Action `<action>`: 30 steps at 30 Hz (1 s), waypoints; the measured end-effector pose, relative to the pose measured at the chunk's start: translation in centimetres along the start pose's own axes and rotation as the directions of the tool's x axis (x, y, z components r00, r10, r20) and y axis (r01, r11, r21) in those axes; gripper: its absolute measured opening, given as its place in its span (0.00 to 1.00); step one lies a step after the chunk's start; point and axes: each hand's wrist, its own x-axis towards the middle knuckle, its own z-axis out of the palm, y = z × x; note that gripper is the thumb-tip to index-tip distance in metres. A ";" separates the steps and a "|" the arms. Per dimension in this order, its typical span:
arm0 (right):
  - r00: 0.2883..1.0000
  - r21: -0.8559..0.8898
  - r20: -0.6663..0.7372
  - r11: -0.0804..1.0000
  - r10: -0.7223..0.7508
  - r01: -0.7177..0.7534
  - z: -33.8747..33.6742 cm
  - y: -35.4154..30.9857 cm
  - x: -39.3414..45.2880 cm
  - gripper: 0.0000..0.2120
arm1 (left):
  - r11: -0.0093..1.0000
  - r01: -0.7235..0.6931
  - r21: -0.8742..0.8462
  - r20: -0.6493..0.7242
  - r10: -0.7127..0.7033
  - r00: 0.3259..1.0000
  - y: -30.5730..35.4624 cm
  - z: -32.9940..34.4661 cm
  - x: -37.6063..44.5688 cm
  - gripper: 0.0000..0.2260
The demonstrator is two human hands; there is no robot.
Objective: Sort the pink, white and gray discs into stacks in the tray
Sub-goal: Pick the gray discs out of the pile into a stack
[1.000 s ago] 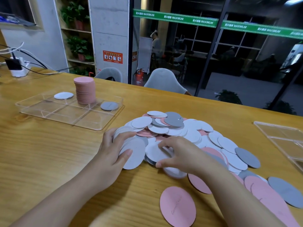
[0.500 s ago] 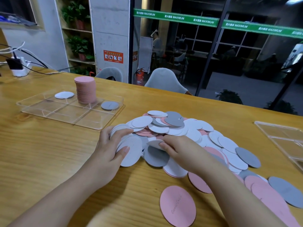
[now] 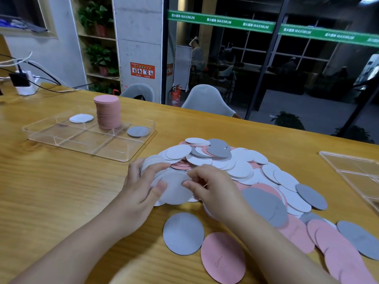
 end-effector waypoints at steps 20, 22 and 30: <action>0.773 -0.566 0.362 0.781 0.521 -0.262 -5.9 0.5 -0.6 0.28 | 0.996 -0.077 0.054 0.040 0.075 0.996 0.0 -0.2 0.0 0.21; 0.798 -0.584 0.325 0.771 0.508 -0.253 -5.0 0.5 -0.6 0.29 | 0.996 -0.071 0.050 0.034 0.069 0.997 0.0 -0.2 0.0 0.17; 0.940 -0.673 0.154 0.729 0.306 -0.127 -2.8 1.5 0.1 0.17 | 0.997 -0.052 0.048 0.045 0.050 0.998 0.0 0.0 0.0 0.18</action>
